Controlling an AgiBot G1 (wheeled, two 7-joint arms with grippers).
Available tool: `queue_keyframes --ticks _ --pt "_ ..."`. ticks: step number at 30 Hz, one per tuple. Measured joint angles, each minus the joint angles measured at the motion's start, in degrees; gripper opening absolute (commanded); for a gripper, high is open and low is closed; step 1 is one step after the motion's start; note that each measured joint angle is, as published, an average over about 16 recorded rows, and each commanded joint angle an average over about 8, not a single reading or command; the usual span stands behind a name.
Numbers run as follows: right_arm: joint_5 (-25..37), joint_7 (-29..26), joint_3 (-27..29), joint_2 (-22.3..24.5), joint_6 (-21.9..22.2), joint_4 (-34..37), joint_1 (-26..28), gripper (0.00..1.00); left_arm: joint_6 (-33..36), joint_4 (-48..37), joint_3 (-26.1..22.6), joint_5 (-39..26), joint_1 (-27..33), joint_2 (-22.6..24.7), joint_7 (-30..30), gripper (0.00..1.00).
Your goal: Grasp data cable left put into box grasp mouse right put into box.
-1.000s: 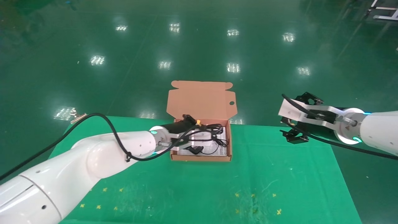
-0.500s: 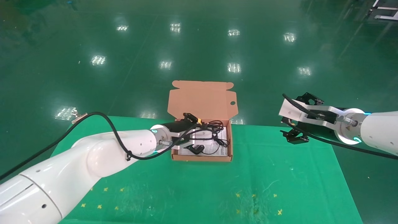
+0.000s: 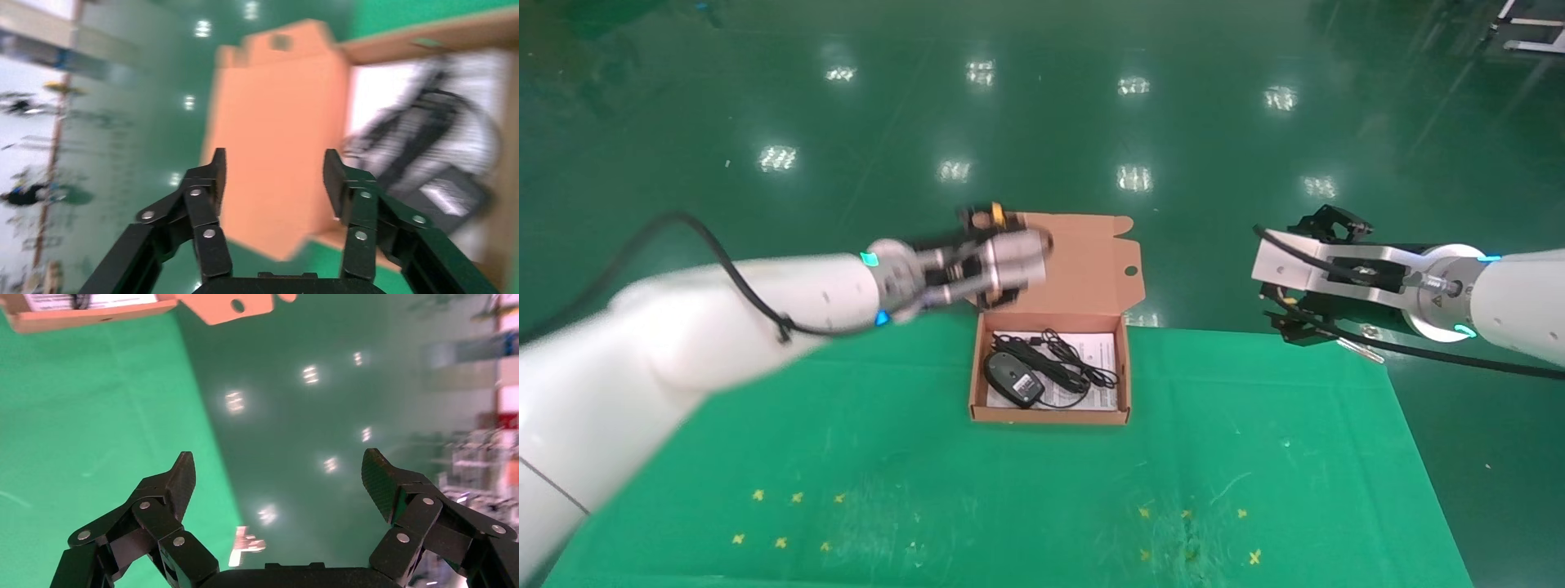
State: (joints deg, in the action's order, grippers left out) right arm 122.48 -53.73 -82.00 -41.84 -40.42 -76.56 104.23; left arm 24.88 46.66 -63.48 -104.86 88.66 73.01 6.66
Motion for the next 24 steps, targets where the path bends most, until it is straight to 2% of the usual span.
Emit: queue_keyframes --ticks 5,10,24 --pt "-0.15 1.58 0.77 -0.69 -2.67 -0.28 1.13 1.0 1.52 1.96 1.57 0.71 0.97 -1.96 2.54 1.0" --pt "-3.06 3.58 3.37 -0.87 -5.76 -0.33 0.2 1.0 4.4 3.79 3.8 3.15 0.09 -4.04 3.58 1.0" --pt "-19.91 12.24 17.09 0.72 -14.78 0.27 -8.95 1.0 17.2 9.16 13.67 16.55 -5.96 -11.8 3.89 1.0"
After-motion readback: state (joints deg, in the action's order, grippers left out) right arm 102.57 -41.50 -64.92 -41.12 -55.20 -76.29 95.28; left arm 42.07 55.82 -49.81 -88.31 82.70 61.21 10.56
